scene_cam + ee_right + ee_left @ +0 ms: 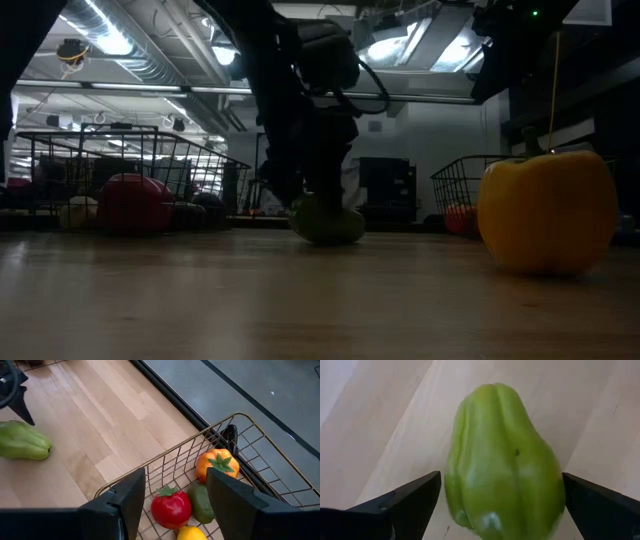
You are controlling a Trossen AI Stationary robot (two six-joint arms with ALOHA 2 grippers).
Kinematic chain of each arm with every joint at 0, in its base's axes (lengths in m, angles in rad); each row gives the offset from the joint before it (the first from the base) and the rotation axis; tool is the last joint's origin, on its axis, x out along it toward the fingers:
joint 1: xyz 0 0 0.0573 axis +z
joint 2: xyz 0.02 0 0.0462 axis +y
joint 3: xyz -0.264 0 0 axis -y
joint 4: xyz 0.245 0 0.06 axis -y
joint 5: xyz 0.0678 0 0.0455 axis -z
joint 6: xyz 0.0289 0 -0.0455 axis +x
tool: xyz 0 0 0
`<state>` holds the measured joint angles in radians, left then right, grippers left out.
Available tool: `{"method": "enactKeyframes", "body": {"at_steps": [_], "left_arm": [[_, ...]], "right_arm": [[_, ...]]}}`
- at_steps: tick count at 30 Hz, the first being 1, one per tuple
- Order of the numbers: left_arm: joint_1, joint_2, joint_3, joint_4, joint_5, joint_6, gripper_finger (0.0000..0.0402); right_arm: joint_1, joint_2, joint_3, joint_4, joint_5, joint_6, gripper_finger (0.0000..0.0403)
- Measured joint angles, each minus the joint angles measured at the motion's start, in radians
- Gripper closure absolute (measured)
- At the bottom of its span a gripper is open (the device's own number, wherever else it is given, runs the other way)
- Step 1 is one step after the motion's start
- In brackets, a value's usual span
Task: Sort produce into baskets
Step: Put the green chayote into the left gold wire basket
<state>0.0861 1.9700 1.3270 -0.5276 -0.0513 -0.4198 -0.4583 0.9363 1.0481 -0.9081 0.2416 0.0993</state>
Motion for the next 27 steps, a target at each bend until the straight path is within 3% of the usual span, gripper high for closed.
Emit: {"method": "enactKeyframes", "body": {"at_steps": [27], "left_arm": [[0.003, 0.009, 0.0, -0.006, -0.069, -0.06, 0.0002]], "right_arm": [[0.0, 0.0, 0.0, 0.0, -0.018, 0.0, 0.0194]]}}
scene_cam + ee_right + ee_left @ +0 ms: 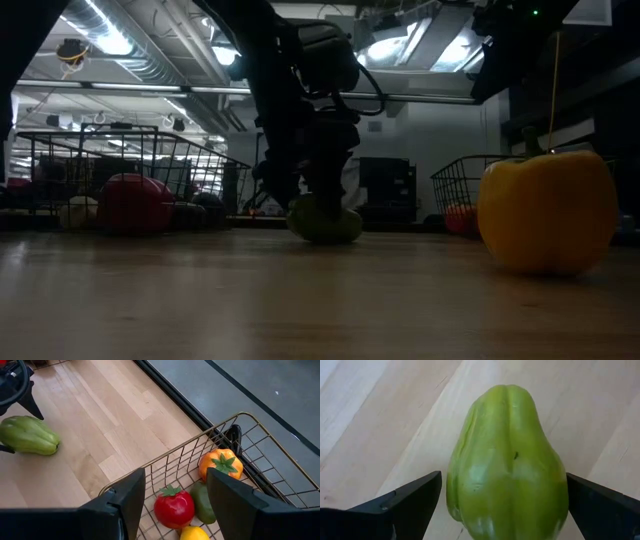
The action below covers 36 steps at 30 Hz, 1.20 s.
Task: Sort produce into baskets
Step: Put the green chayote into the left gold wire basket
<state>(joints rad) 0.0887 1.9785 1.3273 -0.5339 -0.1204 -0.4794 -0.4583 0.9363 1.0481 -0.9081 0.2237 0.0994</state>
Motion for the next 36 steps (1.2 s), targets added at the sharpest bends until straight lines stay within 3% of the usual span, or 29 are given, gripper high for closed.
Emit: {"method": "enactKeyframes", "body": {"at_steps": [5, 14, 20, 29, 36], "left_arm": [[0.0, 0.0, 0.0, 0.0, 0.0, 0.007, 0.0009], [-0.002, 0.0, 0.0, 0.0, 0.0, -0.006, 0.0069], [0.001, -0.001, 0.007, -0.013, 0.0, -0.019, 0.0069], [0.029, -0.001, 0.126, -0.183, -0.003, 0.018, 0.0068], [0.072, -0.001, 0.275, -0.387, -0.062, 0.051, 0.0068]], "right_arm": [[0.0, 0.0, 0.0, 0.0, 0.0, 0.0, 0.0194], [0.0, 0.0, 0.0, 0.0, -0.002, 0.0, 0.0194], [0.0, 0.0, 0.0, 0.0, -0.003, 0.0, 0.0194], [0.0, 0.0, 0.0, 0.0, -0.003, 0.0, 0.0194], [0.0, 0.0, 0.0, 0.0, -0.002, 0.0, 0.0194]]}}
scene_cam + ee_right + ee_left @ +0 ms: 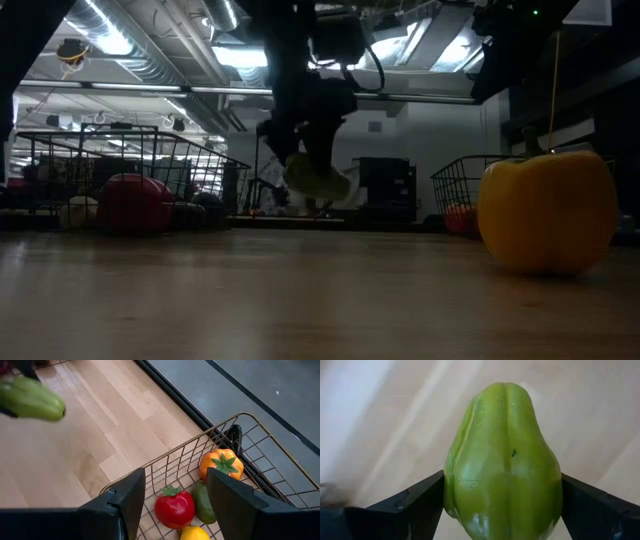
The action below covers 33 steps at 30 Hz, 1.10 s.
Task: Sort produce into baskets
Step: Put the green chayote into the left gold wire basket
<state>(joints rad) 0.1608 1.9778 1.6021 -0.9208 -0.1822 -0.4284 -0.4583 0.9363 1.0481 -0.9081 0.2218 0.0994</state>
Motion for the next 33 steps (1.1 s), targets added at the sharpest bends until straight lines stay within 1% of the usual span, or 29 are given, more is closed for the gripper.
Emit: {"method": "enactKeyframes", "body": {"at_steps": [5, 8, 11, 16, 18, 21, 25, 31, 33], "left_arm": [[0.017, -0.01, 0.109, -0.17, -0.094, -0.01, 0.0068], [0.018, -0.053, 0.136, -0.226, -0.167, -0.017, 0.0068], [0.019, -0.119, 0.14, -0.293, -0.247, -0.058, 0.0068], [0.017, -0.23, 0.14, -0.483, -0.385, -0.231, 0.0068], [0.017, -0.259, 0.14, -0.567, -0.419, -0.31, 0.0068], [0.017, -0.279, 0.138, -0.659, -0.435, -0.402, 0.0068], [0.023, -0.304, 0.063, -0.656, -0.45, -0.383, 0.0068], [0.053, -0.303, -0.101, -0.643, -0.445, -0.482, 0.0068], [0.064, -0.304, -0.153, -0.632, -0.415, -0.517, 0.0068]], "right_arm": [[0.0, 0.0, 0.0, 0.0, 0.001, 0.0, 0.0194], [0.0, 0.0, 0.0, 0.0, 0.002, 0.0, 0.0194], [0.0, 0.0, 0.0, 0.0, 0.002, 0.0, 0.0194], [0.0, 0.0, 0.0, 0.0, 0.002, 0.0, 0.0194], [0.0, 0.0, 0.0, 0.0, 0.002, 0.0, 0.0194], [0.0, 0.0, 0.0, 0.0, 0.002, 0.0, 0.0194], [0.0, 0.0, 0.0, 0.0, 0.002, 0.0, 0.0194], [0.0, 0.0, 0.0, 0.0, 0.002, 0.0, 0.0194], [0.0, 0.0, 0.0, 0.0, 0.002, 0.0, 0.0194]]}}
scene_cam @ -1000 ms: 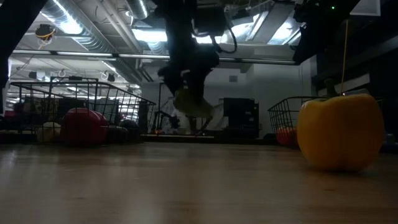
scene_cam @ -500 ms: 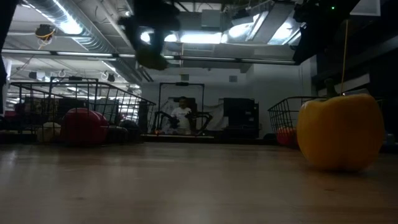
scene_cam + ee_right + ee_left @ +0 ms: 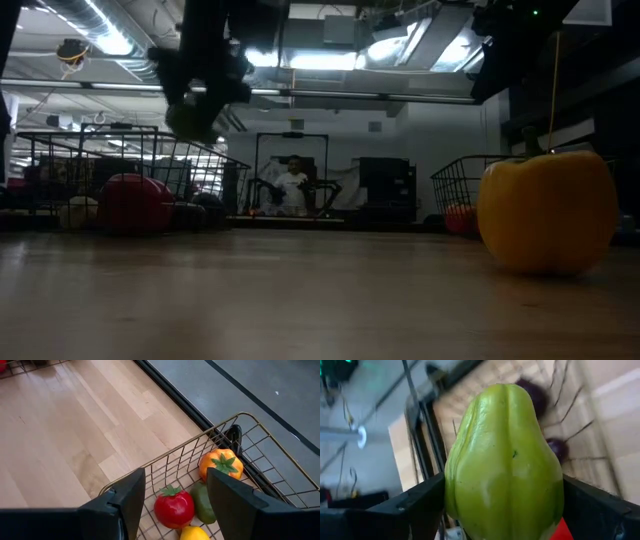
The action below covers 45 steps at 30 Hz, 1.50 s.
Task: Sort produce into baskets
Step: Put the green chayote into the left gold wire basket
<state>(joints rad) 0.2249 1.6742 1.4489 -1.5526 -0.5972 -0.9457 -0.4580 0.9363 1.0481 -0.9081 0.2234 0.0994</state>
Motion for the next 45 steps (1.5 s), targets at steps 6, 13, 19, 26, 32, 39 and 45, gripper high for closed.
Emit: {"method": "enactKeyframes", "body": {"at_steps": [6, 13, 19, 26, 32, 39, 45], "left_arm": [[0.021, 0.0, -0.109, 0.061, 0.08, -0.037, 0.0068], [0.021, 0.0, -0.201, 0.192, 0.125, -0.002, 0.0068], [0.021, 0.0, -0.221, 0.211, 0.125, -0.007, 0.0068], [0.021, 0.0, -0.221, 0.256, 0.126, 0.036, 0.0068], [0.034, 0.0, -0.221, 0.273, 0.155, 0.068, 0.0068], [0.073, 0.0, -0.221, 0.274, 0.222, 0.11, 0.0068], [0.098, 0.0, -0.221, 0.274, 0.265, 0.125, 0.0068]], "right_arm": [[0.0, 0.0, 0.0, 0.0, 0.0, 0.0, 0.0194], [0.0, 0.0, 0.0, 0.0, 0.0, 0.0, 0.0194], [0.0, 0.0, 0.0, 0.0, -0.001, 0.0, 0.0194], [0.0, 0.0, 0.0, 0.0, -0.001, 0.0, 0.0194], [0.0, 0.0, 0.0, 0.0, -0.001, 0.0, 0.0194], [0.0, 0.0, 0.0, 0.0, -0.001, 0.0, 0.0194], [0.0, 0.0, 0.0, 0.0, -0.001, 0.0, 0.0194]]}}
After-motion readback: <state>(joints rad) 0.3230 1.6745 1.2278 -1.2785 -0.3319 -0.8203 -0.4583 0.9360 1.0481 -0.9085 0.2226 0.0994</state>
